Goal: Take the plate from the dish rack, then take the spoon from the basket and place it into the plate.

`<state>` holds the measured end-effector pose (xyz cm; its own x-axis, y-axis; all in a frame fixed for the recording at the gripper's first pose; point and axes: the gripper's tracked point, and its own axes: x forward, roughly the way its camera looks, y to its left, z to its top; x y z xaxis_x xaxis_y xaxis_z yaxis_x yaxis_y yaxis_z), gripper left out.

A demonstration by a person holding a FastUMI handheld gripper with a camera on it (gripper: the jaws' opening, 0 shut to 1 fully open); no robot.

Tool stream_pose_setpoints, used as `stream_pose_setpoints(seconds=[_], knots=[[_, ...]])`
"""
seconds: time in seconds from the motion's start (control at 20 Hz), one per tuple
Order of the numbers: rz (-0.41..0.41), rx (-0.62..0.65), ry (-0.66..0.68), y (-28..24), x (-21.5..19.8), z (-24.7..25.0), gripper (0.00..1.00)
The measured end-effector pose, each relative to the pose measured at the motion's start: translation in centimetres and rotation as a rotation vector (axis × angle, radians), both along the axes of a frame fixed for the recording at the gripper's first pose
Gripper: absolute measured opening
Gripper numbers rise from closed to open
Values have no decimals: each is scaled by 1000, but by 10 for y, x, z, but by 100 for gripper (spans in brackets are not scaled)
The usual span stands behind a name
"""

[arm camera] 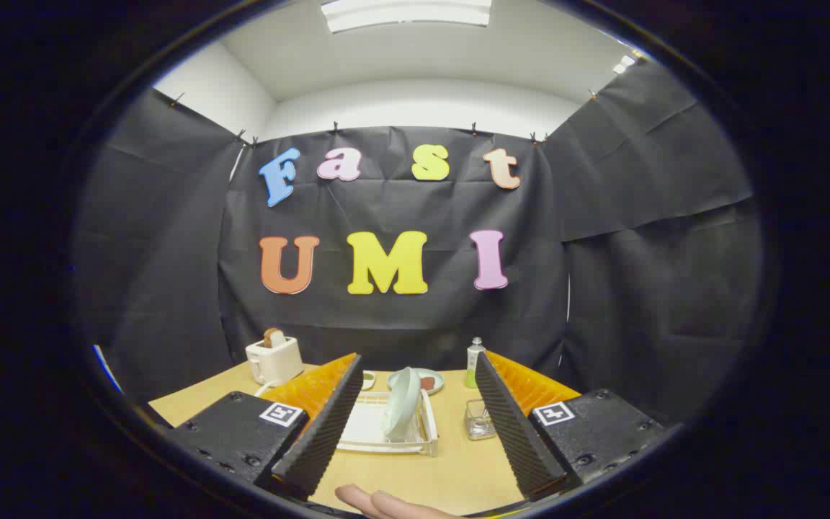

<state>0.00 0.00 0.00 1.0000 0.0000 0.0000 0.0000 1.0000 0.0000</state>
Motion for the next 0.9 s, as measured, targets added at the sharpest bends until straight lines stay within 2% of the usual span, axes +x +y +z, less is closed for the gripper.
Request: stream_pose_setpoints(seconds=[0.3, 0.5, 0.75, 0.9], knots=[[33, 21, 57, 4, 3, -15, 100], [21, 54, 87, -4, 14, -22, 100], [-10, 74, 137, -15, 39, -34, 100], [-15, 35, 190, -12, 65, -43, 100]])
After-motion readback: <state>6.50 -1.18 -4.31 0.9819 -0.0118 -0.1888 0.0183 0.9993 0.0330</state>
